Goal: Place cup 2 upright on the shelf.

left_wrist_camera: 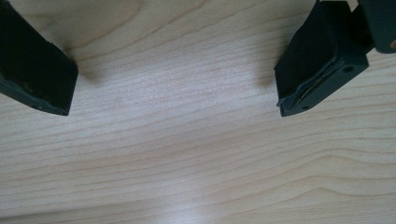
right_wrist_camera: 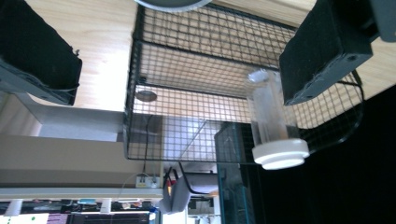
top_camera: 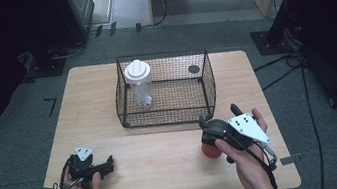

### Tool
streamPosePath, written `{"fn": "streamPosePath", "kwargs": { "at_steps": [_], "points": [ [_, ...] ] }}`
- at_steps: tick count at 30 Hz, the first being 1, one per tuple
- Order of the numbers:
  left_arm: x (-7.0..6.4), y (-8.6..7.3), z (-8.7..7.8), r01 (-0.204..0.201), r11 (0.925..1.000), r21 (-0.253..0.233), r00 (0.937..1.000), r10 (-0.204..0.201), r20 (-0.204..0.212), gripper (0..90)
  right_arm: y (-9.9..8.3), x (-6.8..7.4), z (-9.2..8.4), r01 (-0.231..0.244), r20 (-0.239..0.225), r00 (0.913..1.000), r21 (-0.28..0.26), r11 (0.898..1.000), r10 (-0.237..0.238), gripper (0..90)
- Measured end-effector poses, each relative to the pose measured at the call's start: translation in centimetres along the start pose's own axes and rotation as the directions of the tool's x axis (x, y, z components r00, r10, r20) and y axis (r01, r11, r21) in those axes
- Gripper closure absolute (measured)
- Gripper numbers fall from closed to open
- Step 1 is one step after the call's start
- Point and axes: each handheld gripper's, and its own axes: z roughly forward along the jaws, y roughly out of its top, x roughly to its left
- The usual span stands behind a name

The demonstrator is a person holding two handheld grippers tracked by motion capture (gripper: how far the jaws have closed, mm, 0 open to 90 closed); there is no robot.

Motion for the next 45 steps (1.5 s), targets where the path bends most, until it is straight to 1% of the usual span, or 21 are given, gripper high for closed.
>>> {"fn": "streamPosePath", "kwargs": {
  "at_steps": [3, 7, 9, 12, 16, 21, 24, 27, 28, 33, 34, 37, 39, 42, 45],
  "points": [
    [0.0, 0.0, 0.0, 0.0, 1.0, 0.0, 1.0, 0.0, 0.0, 0.0, -0.7, -0.4, -0.3, 0.008, 0.016, 0.9998, 0.007, 1.0, -0.008, 0.0],
    [0.0, 0.0, 0.0, 0.0, 1.0, -0.001, 1.0, 0.0, 0.0, 0.0, -1.6, -1.1, -0.6, 0.007, 0.032, 0.9995, 0.015, 1.0, -0.008, 0.0],
    [0.0, 0.0, 0.0, 0.0, 1.0, -0.001, 1.0, 0.0, 0.0, 0.0, -1.9, -1.4, -0.7, 0.001, 0.031, 0.9995, 0.019, 1.0, -0.002, 0.0],
    [0.0, 0.0, 0.0, 0.0, 1.0, -0.001, 1.0, 0.0, 0.0, 0.0, -2.5, -1.5, -0.8, 0.005, 0.021, 0.9998, 0.026, 1.0, -0.006, 0.0],
    [0.0, 0.0, 0.0, 0.0, 1.0, -0.001, 1.0, 0.0, 0.0, 0.0, -3.2, -1.6, -1.0, 0.004, 0.023, 0.9997, 0.032, 0.999, -0.005, 0.0],
    [0.0, 0.0, 0.0, 0.0, 1.0, -0.001, 1.0, 0.0, 0.0, 0.0, -4.0, -1.7, -1.2, 0.007, 0.004, 1.0, 0.039, 0.999, -0.007, 0.0],
    [0.0, 0.0, 0.0, 0.0, 1.0, -0.003, 1.0, 0.0, 0.0, 0.0, -4.6, -1.8, -1.2, 0.015, 0.012, 0.9998, 0.044, 0.999, -0.016, 0.0],
    [0.0, 0.0, 0.0, 0.0, 1.0, -0.003, 1.0, 0.0, 0.0, 0.0, -4.9, -1.8, -1.2, 0.009, 0.017, 0.9998, 0.045, 0.999, -0.009, 0.0],
    [0.0, 0.0, 0.0, 0.0, 1.0, -0.003, 1.0, 0.0, 0.0, 0.0, -5.3, -1.8, -1.2, 0.004, 0.015, 0.9999, 0.046, 0.999, -0.005, 0.0],
    [0.0, 0.0, 0.0, 0.0, 1.0, -0.002, 1.0, 0.0, 0.0, 0.0, -5.8, -1.6, -1.2, 0.003, -0.002, 1.0, 0.05, 0.999, -0.003, 0.0],
    [0.0, 0.0, 0.0, 0.0, 1.0, -0.002, 1.0, 0.0, 0.0, 0.0, -6.0, -1.6, -1.2, -0.012, -0.007, 0.9999, 0.045, 0.999, 0.012, 0.0],
    [0.0, 0.0, 0.0, 0.0, 1.0, -0.003, 1.0, 0.0, 0.0, 0.0, -6.2, -1.6, -1.1, -0.028, -0.01, 0.9995, 0.034, 0.999, 0.029, 0.0],
    [0.0, 0.0, 0.0, 0.0, 1.0, -0.002, 1.0, 0.0, 0.0, 0.0, -6.3, -1.6, -1.2, -0.038, -0.021, 0.999, 0.03, 0.999, 0.039, 0.0],
    [0.0, 0.0, 0.0, -0.001, 1.0, -0.002, 1.0, 0.001, 0.0, 0.0, -6.4, -1.4, -1.2, -0.035, -0.034, 0.9988, 0.027, 0.999, 0.036, 0.0],
    [0.0, 0.0, 0.0, 0.0, 1.0, -0.002, 1.0, 0.0, 0.0, 0.0, -6.8, -1.2, -1.1, -0.019, -0.027, 0.9994, 0.04, 0.999, 0.02, 0.0]
  ]
}}
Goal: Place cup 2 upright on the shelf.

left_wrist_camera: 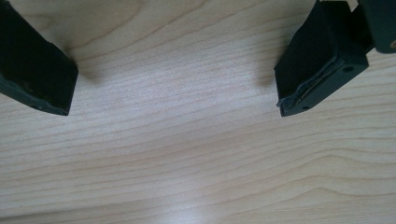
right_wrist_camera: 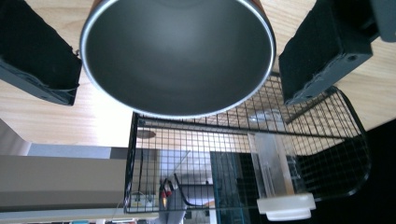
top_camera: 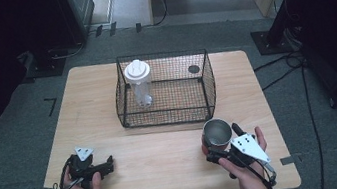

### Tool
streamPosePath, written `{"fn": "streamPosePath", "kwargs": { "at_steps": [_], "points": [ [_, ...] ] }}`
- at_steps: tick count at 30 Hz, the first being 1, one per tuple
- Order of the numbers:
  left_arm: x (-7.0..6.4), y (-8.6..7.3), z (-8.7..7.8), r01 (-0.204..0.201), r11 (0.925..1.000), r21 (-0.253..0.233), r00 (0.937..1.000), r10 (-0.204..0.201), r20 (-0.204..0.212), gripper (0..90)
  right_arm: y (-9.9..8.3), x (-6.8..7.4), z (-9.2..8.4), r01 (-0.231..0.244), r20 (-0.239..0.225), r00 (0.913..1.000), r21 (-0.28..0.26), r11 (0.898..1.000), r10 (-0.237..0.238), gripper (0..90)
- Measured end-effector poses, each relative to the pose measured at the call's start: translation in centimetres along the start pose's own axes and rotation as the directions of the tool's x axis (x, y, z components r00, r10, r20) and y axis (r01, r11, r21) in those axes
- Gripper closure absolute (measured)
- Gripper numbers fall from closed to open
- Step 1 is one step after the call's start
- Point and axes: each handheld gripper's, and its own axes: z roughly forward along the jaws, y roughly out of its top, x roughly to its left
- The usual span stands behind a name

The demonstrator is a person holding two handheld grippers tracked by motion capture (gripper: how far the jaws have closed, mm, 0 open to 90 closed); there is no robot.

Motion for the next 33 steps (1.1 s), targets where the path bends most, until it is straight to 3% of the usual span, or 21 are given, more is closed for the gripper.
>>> {"fn": "streamPosePath", "kwargs": {
  "at_steps": [17, 33],
  "points": [
    [0.0, 0.0, 0.0, -0.002, 1.0, 0.002, 1.0, 0.002, 0.0, 0.0, -2.2, 0.3, 1.8, -0.012, 0.032, 0.9994, 0.069, 0.998, 0.01, 0.0],
    [0.0, 0.0, 0.0, -0.002, 1.0, 0.003, 1.0, 0.002, 0.0, 0.0, -2.3, 0.4, 2.5, 0.003, 0.066, 0.9977, 0.098, 0.995, -0.01, 6.5]
  ]
}}
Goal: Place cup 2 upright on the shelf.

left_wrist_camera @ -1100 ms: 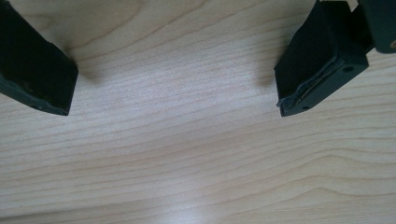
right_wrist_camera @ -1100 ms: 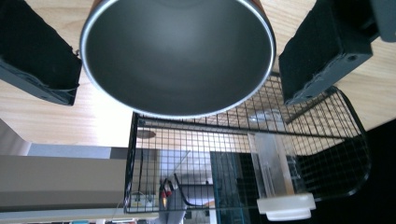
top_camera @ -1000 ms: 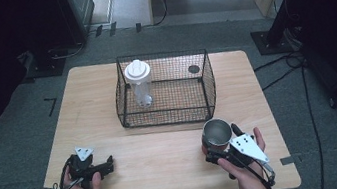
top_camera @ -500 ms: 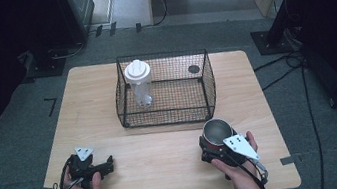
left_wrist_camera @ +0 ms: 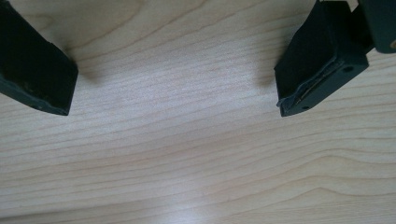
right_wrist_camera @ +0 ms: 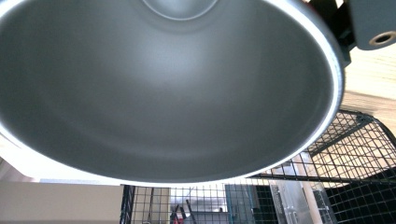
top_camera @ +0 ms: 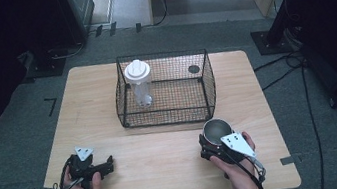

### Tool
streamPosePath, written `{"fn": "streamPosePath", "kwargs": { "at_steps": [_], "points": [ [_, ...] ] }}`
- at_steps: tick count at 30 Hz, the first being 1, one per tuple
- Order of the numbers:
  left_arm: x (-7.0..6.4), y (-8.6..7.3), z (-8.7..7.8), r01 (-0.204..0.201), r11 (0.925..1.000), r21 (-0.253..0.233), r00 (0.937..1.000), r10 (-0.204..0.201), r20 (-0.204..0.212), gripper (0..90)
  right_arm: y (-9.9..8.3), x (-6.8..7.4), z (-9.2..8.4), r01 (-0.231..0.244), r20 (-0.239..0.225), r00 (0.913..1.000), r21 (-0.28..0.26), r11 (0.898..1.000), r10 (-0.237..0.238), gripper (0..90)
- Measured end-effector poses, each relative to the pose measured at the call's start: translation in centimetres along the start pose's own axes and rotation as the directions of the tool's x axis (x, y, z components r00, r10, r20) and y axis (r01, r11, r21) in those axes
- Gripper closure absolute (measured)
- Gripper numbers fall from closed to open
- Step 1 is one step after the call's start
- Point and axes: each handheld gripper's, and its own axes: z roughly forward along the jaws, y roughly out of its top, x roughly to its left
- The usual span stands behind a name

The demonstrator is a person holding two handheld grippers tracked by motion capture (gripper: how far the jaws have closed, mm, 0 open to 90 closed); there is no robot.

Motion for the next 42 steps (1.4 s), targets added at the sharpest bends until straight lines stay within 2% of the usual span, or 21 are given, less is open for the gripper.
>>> {"fn": "streamPosePath", "kwargs": {
  "at_steps": [4, 14, 27, 42],
  "points": [
    [0.0, 0.0, 0.0, 0.0, 1.0, 0.0, 1.0, 0.0, 0.0, 0.0, 0.0, 0.0, -0.1, -0.012, 0.024, 0.9996, -0.02, 1.0, 0.012, 7.1],
    [0.0, 0.0, 0.0, -0.001, 1.0, 0.001, 1.0, 0.001, 0.0, 0.0, 0.8, 0.0, -0.5, -0.029, 0.032, 0.999, -0.077, 0.997, 0.031, 7.2],
    [0.0, 0.0, 0.0, 0.001, 1.0, -0.001, 1.0, -0.001, 0.0, 0.0, 3.2, 1.0, -1.2, -0.002, -0.003, 1.0, -0.137, 0.991, 0.001, 7.3],
    [0.0, 0.0, 0.0, 0.001, 1.0, -0.001, 1.0, -0.001, 0.0, 0.0, 6.1, 2.7, -0.8, 0.023, -0.035, 0.9989, -0.189, 0.982, -0.03, 7.3]
  ]
}}
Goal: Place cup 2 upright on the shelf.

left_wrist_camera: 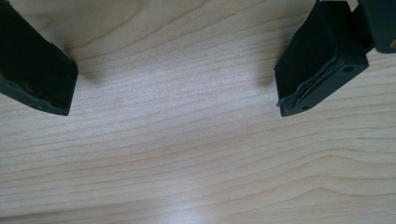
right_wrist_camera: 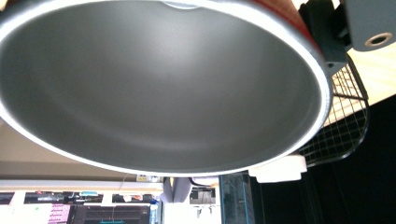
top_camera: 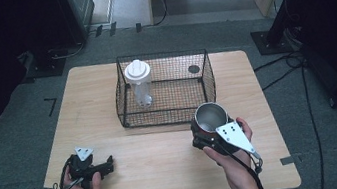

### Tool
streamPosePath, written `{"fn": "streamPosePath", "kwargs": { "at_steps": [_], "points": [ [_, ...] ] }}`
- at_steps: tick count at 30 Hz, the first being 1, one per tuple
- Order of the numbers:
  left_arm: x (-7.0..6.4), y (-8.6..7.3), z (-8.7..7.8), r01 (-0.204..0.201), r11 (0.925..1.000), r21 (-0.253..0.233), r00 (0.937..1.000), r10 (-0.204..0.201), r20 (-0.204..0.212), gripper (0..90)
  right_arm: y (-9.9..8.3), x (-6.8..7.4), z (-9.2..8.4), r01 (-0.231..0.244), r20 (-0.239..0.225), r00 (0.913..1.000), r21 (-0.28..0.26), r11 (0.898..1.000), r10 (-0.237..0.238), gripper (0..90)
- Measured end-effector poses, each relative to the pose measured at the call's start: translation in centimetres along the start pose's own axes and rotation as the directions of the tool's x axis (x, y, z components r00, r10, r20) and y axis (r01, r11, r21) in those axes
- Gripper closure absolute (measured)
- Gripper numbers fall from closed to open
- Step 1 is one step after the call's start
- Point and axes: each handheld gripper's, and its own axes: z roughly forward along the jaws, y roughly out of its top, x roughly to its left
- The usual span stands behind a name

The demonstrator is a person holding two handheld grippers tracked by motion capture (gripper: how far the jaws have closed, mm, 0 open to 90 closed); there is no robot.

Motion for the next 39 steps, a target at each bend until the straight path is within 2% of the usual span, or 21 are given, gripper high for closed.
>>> {"fn": "streamPosePath", "kwargs": {
  "at_steps": [18, 29, 33, 39],
  "points": [
    [0.0, 0.0, 0.0, 0.001, 1.0, 0.0, 1.0, -0.001, 0.0, 0.0, 3.3, 1.5, 2.3, 0.02, -0.015, 0.9997, -0.057, 0.998, -0.021, 7.3],
    [0.0, 0.0, 0.0, 0.001, 1.0, 0.001, 1.0, -0.001, 0.0, 0.0, 5.5, 2.7, 4.3, 0.03, -0.02, 0.9993, -0.094, 0.995, -0.032, 7.2],
    [0.0, 0.0, 0.0, 0.0, 1.0, 0.002, 1.0, 0.0, 0.0, 0.0, 6.4, 3.2, 5.5, 0.026, -0.02, 0.9994, -0.104, 0.994, -0.028, 7.2],
    [0.0, 0.0, 0.0, 0.0, 1.0, 0.002, 1.0, 0.0, 0.0, 0.0, 7.1, 3.7, 6.8, 0.044, -0.032, 0.9983, -0.123, 0.991, -0.048, 7.2]
  ]
}}
